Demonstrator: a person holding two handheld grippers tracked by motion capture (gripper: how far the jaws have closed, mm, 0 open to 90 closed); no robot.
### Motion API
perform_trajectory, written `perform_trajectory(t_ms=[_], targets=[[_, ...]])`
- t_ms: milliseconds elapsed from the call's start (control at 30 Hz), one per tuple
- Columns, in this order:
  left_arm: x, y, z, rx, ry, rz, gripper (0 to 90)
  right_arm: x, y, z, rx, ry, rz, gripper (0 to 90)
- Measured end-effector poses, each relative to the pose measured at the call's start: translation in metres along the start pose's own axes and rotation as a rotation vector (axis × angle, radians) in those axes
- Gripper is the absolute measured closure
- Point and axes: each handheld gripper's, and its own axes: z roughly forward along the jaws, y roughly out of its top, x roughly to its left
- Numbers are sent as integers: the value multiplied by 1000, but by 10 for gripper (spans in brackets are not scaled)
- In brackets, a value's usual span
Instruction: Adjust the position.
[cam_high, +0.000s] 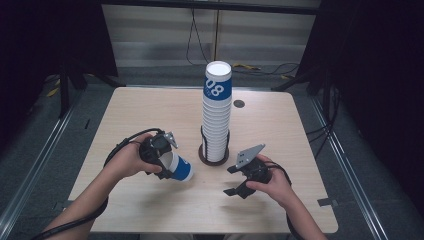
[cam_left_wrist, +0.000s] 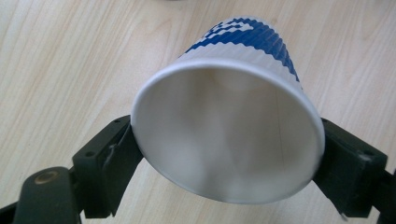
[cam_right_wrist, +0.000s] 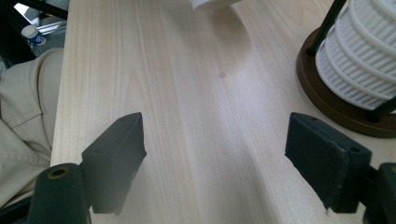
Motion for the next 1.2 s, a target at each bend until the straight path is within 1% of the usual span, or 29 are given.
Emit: perform_trajectory(t_ms=[33,100,133,167,200,233,267,300,333,400,433,500,633,667,700,833,900,1100,1200], targets=[[0,0,0,-1,2,-9,155,0,0,0,1,0,-1,190],[0,1,1,-4,6,-6,153,0,0,0,2,-5,-1,190],[0,2,1,-4,3,0,153,0,0,0,-1,1,3,190],[-1,3,2,-8,2,-6,152,0,0,0,0,-2,0,190],[0,4,2,-8,1,4,152,0,0,0,1,-2,0,190],[-1,4,2,-14,0,-4,150,0,0,0,0,0,-3,190],[-1,5,3,-14,-2,-9,150,0,0,0,5,-4,-4,190],[-1,5,4,-12,-3,-2,150,0,0,0,5,-3,-6,190],[-1,6,5,-6,-3,-3,149,1,0,0,5,-1,-3,190],[-2,6,6,-10,-5,-4,147,1,0,0,3,-5,0,190],[-1,7,7,-6,-7,2,147,1,-1,-1,3,-3,2,190],[-2,7,8,-6,-4,-8,144,1,-1,-1,2,-6,-1,190],[-1,8,7,-5,-4,-11,142,1,-1,-1,3,-4,1,190],[-1,8,7,-7,-3,-2,141,1,-1,-1,4,-5,0,190],[-1,8,8,-15,-2,-14,141,1,-1,-1,3,-5,-2,190],[-1,9,8,-36,-6,-13,139,1,-1,-1,1,-6,0,190],[-2,10,9,-43,-8,-6,136,1,-1,-1,4,-6,0,190],[-4,13,11,-69,-9,-17,136,1,-1,0,6,-5,1,190],[-4,15,12,-80,-9,-12,136,1,-1,-1,3,-5,1,190]])
